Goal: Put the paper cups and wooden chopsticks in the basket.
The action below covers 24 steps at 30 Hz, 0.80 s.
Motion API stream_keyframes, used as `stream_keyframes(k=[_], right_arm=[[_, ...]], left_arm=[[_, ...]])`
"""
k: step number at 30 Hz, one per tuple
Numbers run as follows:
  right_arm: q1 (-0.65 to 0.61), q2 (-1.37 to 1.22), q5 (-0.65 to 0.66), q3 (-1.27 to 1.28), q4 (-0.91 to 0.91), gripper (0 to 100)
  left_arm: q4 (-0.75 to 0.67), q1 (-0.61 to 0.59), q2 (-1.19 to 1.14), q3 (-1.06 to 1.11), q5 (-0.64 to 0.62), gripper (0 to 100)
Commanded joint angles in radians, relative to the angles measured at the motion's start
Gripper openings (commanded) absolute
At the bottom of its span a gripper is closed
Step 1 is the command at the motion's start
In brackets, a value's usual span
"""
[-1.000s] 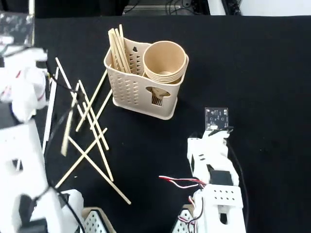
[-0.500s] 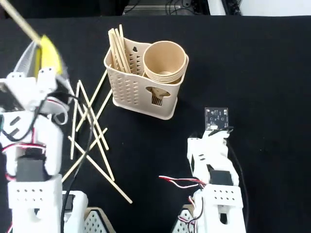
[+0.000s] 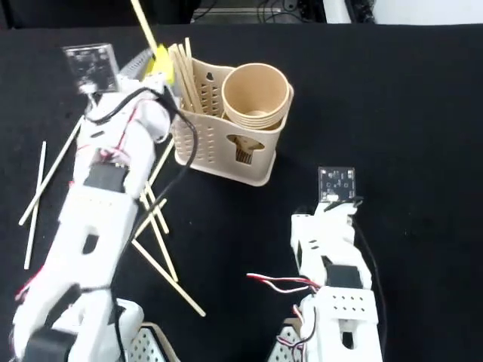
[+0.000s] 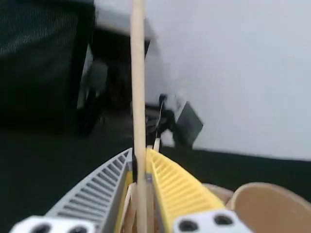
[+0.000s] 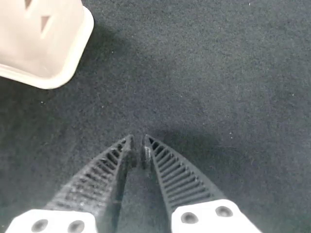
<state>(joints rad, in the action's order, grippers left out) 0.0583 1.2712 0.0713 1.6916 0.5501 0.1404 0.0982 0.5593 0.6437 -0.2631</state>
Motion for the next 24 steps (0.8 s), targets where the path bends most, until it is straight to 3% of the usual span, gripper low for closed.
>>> stream_keyframes(k=[1, 9, 14, 24], right_arm=[[-0.009, 0.015, 0.006, -0.002, -0.009, 4.1], [-0.009, 0.015, 0.006, -0.002, -0.009, 4.2], [-0.008, 0.015, 0.006, -0.002, -0.009, 4.2], [-0.008, 0.015, 0.006, -0.002, -0.009, 4.2]], left_arm=[[-0.017, 0.013, -0.097, -0.056, -0.023, 3], [0.002, 0.022, -0.117, -0.008, -0.020, 5], [0.244, 0.022, -0.089, -0.050, -0.026, 20], [0.583, -0.117, 0.259, -0.074, -0.018, 21]])
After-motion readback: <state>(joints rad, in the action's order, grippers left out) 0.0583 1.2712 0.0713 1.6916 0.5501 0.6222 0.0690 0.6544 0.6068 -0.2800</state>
